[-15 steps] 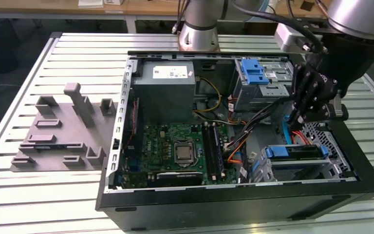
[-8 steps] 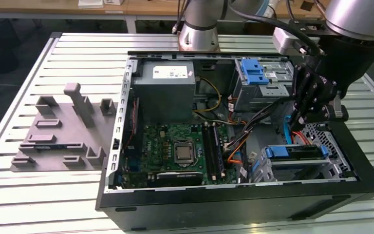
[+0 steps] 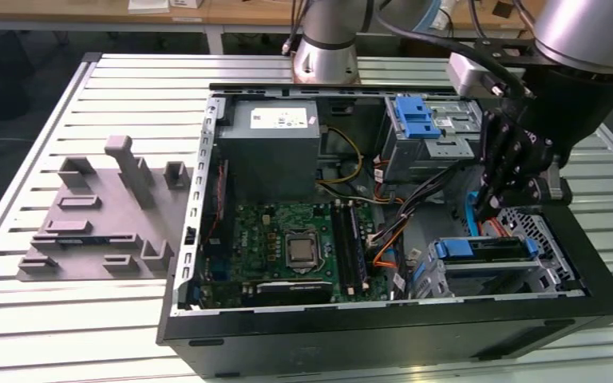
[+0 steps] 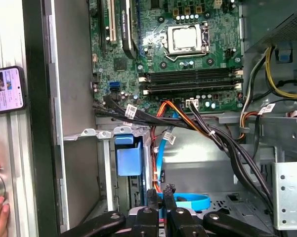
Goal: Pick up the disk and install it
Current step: 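Insert the second disk wire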
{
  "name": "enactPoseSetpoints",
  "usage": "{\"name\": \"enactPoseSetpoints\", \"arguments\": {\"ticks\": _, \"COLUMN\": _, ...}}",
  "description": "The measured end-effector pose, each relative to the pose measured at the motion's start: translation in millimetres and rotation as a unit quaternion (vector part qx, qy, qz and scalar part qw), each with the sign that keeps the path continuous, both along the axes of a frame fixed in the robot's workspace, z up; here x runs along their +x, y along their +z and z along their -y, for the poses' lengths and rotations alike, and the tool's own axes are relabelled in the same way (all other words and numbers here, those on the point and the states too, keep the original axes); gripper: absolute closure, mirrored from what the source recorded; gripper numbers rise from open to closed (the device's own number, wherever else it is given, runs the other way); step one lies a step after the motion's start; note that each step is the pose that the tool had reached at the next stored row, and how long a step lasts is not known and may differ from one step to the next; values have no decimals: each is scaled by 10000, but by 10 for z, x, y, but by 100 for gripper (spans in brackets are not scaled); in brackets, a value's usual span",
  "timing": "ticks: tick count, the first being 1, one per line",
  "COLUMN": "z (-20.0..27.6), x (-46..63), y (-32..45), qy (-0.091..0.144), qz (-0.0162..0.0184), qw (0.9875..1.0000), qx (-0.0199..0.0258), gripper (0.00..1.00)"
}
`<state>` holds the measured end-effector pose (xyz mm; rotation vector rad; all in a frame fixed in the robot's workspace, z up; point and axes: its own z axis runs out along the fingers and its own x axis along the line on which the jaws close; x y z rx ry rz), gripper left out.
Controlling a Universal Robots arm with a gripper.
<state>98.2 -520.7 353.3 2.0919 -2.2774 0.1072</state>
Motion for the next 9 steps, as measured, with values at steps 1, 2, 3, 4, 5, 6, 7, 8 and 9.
{"name": "enactPoseSetpoints", "arguments": {"ticks": 1, "z": 10, "x": 0, "y": -5, "qy": 0, "qz": 1, "qw": 10000, "qx": 0, "gripper": 84}}
{"name": "enactPoseSetpoints", "arguments": {"ticks": 2, "z": 15, "x": 0, "y": -7, "qy": 0, "qz": 3, "qw": 10000, "qx": 1, "gripper": 84}}
{"name": "enactPoseSetpoints", "arguments": {"ticks": 3, "z": 15, "x": 1, "y": -7, "qy": 0, "qz": 3, "qw": 10000, "qx": 1, "gripper": 84}}
{"name": "enactPoseSetpoints", "arguments": {"ticks": 4, "z": 15, "x": 1, "y": -7, "qy": 0, "qz": 3, "qw": 10000, "qx": 0, "gripper": 84}}
{"name": "enactPoseSetpoints", "arguments": {"ticks": 5, "z": 15, "x": 1, "y": -7, "qy": 0, "qz": 4, "qw": 10000, "qx": 0, "gripper": 84}}
{"name": "enactPoseSetpoints", "arguments": {"ticks": 6, "z": 15, "x": 1, "y": -7, "qy": 1, "qz": 4, "qw": 10000, "qx": 0, "gripper": 84}}
{"name": "enactPoseSetpoints", "arguments": {"ticks": 7, "z": 16, "x": 1, "y": -7, "qy": 1, "qz": 4, "qw": 10000, "qx": 0, "gripper": 84}}
{"name": "enactPoseSetpoints", "arguments": {"ticks": 8, "z": 16, "x": 1, "y": -9, "qy": 0, "qz": 4, "qw": 10000, "qx": 0, "gripper": 84}}
{"name": "enactPoseSetpoints", "arguments": {"ticks": 9, "z": 19, "x": 0, "y": -13, "qy": 0, "qz": 4, "qw": 10000, "qx": 0, "gripper": 84}}
